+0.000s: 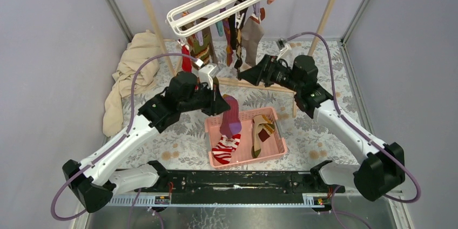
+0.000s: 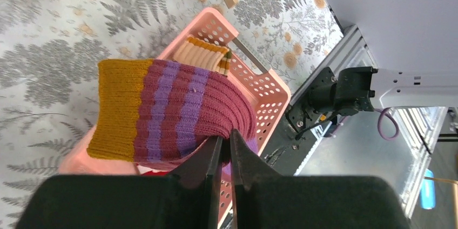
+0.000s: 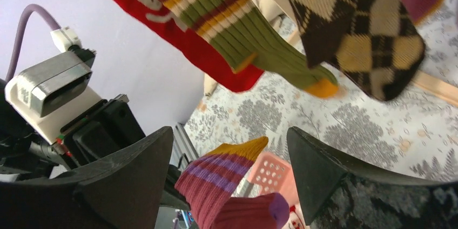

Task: Remove the socks clipped to the hanger
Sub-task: Place the sock in the bin.

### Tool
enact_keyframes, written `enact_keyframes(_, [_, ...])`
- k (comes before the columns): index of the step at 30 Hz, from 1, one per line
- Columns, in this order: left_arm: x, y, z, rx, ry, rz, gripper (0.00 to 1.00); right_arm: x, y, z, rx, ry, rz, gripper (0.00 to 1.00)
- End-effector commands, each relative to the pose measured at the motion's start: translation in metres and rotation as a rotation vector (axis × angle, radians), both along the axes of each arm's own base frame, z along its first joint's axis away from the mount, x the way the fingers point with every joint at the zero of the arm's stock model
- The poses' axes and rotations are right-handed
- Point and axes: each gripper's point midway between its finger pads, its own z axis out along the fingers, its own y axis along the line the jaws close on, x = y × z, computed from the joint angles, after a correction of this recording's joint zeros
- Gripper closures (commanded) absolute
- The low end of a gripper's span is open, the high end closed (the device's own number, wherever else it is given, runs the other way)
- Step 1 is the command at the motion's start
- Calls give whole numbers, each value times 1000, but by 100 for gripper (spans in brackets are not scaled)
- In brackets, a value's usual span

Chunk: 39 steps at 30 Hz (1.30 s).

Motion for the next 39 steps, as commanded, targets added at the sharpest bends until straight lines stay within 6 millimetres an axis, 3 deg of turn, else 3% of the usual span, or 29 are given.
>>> enact_keyframes(1, [-6, -27, 10, -137, -20, -61, 87, -12, -19, -2, -55, -38, -39, 15])
enact_keyframes(8, [-25, -58, -41, -85, 63, -102, 86, -21, -32, -16, -99, -22, -65, 15])
enact_keyframes(12, [-19, -51, -84, 6, 108, -34, 52, -25, -40, -27, -139, -7, -85, 15])
enact_keyframes(17, [5, -43, -123, 158, 110, 50, 35, -31, -44, -36, -160, 11, -82, 15])
enact_keyframes(20, [18, -44, -128, 204, 105, 75, 32, -34, -48, -38, -181, 10, -90, 15])
enact_keyframes(22, [33, -36, -113, 220, 59, 137, 23, -36, -55, -41, -214, 17, -112, 15])
enact_keyframes(24, [49, -17, -99, 233, 15, 217, 13, -37, -59, -40, -234, 10, -122, 15])
enact_keyframes(25, [59, -4, -92, 229, 0, 258, 3, -39, -60, -38, -241, 4, -121, 15])
enact_keyframes(28, [88, 40, -86, 226, -4, 389, 2, -43, -61, -37, -245, 0, -115, 15])
enact_keyframes(32, [116, 104, -95, 298, 7, 597, 2, -47, -62, -41, -248, 9, -106, 15])
enact_keyframes(36, [134, 169, -118, 359, 69, 826, 2, -51, -60, -44, -240, 17, -85, 15])
enact_keyframes(39, [147, 200, -139, 365, 115, 915, 2, -53, -57, -46, -222, 25, -69, 15])
